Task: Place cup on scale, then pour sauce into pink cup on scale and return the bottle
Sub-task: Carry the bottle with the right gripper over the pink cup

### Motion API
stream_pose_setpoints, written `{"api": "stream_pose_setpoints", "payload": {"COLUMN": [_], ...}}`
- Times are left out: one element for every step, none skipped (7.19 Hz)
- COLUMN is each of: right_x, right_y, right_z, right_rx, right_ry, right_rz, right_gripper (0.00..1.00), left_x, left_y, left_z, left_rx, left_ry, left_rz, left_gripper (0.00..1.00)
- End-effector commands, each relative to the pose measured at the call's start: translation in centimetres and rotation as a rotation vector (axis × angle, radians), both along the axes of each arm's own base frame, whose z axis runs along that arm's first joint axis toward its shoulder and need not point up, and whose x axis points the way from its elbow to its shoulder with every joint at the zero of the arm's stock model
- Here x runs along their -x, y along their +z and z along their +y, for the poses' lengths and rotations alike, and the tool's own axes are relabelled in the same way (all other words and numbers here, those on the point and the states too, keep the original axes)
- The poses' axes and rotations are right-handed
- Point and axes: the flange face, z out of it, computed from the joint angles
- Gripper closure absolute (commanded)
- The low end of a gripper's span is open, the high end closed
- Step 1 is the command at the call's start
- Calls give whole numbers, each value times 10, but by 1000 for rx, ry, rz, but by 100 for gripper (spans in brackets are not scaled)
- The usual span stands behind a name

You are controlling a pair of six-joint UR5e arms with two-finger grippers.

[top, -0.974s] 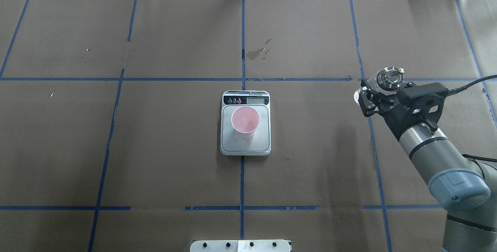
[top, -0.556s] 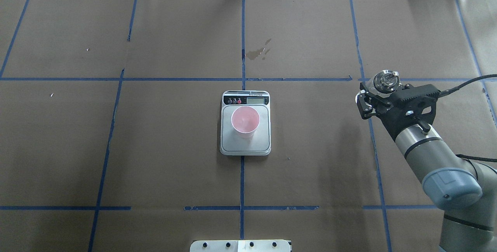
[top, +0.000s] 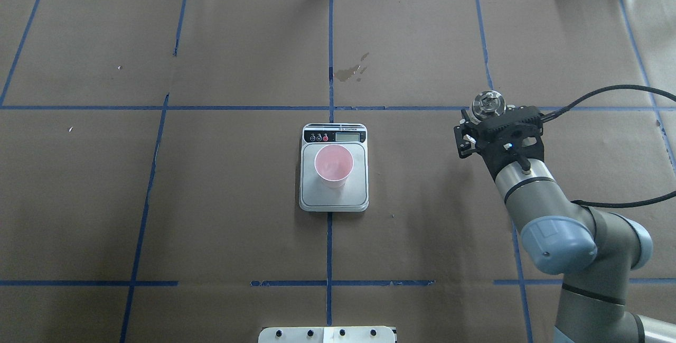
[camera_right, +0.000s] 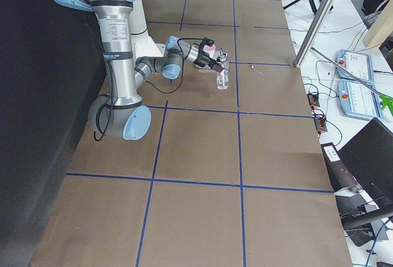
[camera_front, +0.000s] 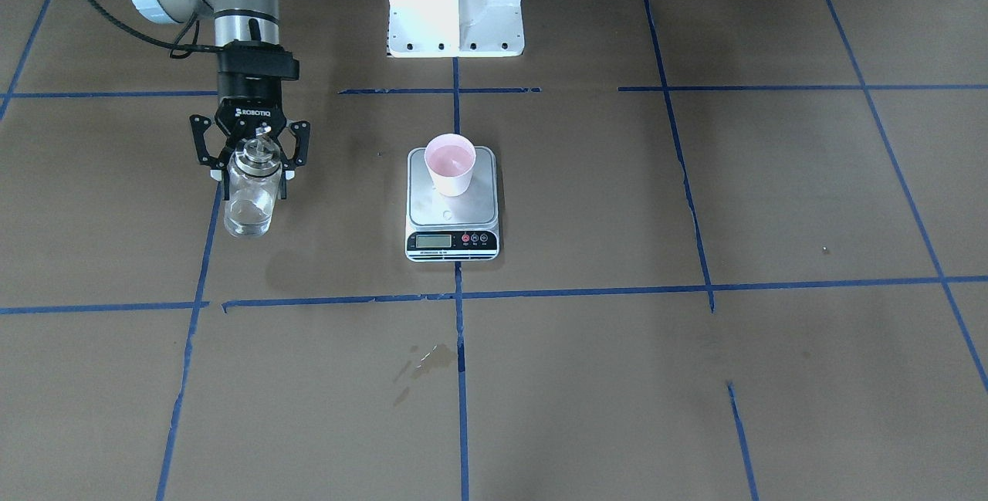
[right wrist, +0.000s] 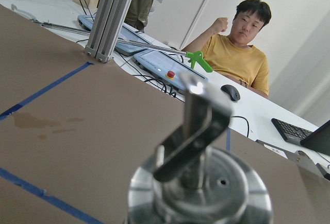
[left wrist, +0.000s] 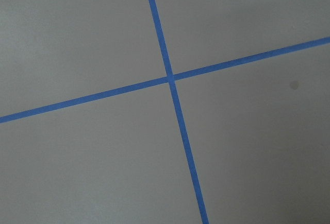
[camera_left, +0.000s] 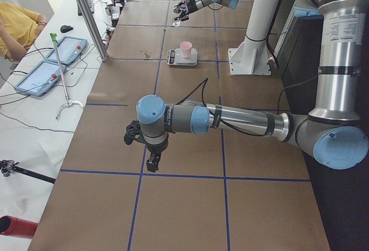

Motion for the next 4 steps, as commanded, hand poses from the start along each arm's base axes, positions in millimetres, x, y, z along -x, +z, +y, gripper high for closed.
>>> {"api": "stream_pose_setpoints", "payload": {"right_x": [41,57,64,68], "right_y": [-45,-63,-63,-68], "right_z": [-2,7,14,18], "right_rx": [40,43,39,3], "right_ry": [-1,-9,-14,-27], "right_rz": [304,399,485,568], "right_gripper": [100,100,100,100], "left_x": [0,0,0,-1], "left_y": [-2,-1,0,1], "left_z": [-1,0,0,-1], "left_rx": [-3,0,1,4], "left_ry": [0,0,0,2], "left_rz": [1,1,1,1], "left_gripper": [0,0,0,0]}}
